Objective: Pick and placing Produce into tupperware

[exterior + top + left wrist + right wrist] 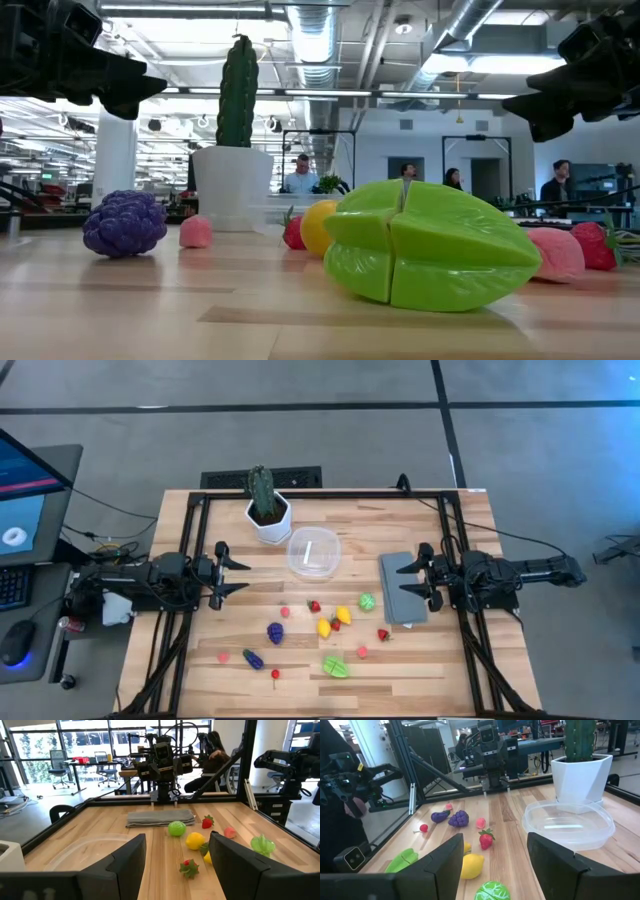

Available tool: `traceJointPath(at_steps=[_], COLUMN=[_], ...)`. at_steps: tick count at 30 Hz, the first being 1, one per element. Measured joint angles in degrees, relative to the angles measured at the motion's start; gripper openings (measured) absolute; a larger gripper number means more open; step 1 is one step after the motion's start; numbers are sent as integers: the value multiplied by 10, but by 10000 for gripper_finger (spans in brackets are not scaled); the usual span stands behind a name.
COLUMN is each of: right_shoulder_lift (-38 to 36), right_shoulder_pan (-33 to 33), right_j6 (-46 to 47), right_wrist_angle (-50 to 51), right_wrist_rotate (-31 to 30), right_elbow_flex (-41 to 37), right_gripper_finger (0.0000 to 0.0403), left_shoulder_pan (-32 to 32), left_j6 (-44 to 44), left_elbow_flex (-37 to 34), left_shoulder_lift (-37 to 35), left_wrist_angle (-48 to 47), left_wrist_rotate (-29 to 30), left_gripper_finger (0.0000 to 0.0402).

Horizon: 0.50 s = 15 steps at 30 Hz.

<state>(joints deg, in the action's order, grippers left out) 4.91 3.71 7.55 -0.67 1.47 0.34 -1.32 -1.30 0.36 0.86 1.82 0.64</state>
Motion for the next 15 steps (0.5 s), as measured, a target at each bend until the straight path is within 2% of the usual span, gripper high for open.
traceJointPath(at_steps=[15], right_shoulder_lift=[0], right_shoulder_pan=[0], right_j6=[0], right_wrist_angle=[0], right_wrist_rotate=[0], right_elbow_flex=[0], right_gripper_finger=[243], left_shoulder_pan=[0], left_j6=[5], left_elbow_flex=[0], left_shoulder_lift=[0], left_wrist_angle=[0], left_wrist_rotate=[0], left_gripper_finger=[206])
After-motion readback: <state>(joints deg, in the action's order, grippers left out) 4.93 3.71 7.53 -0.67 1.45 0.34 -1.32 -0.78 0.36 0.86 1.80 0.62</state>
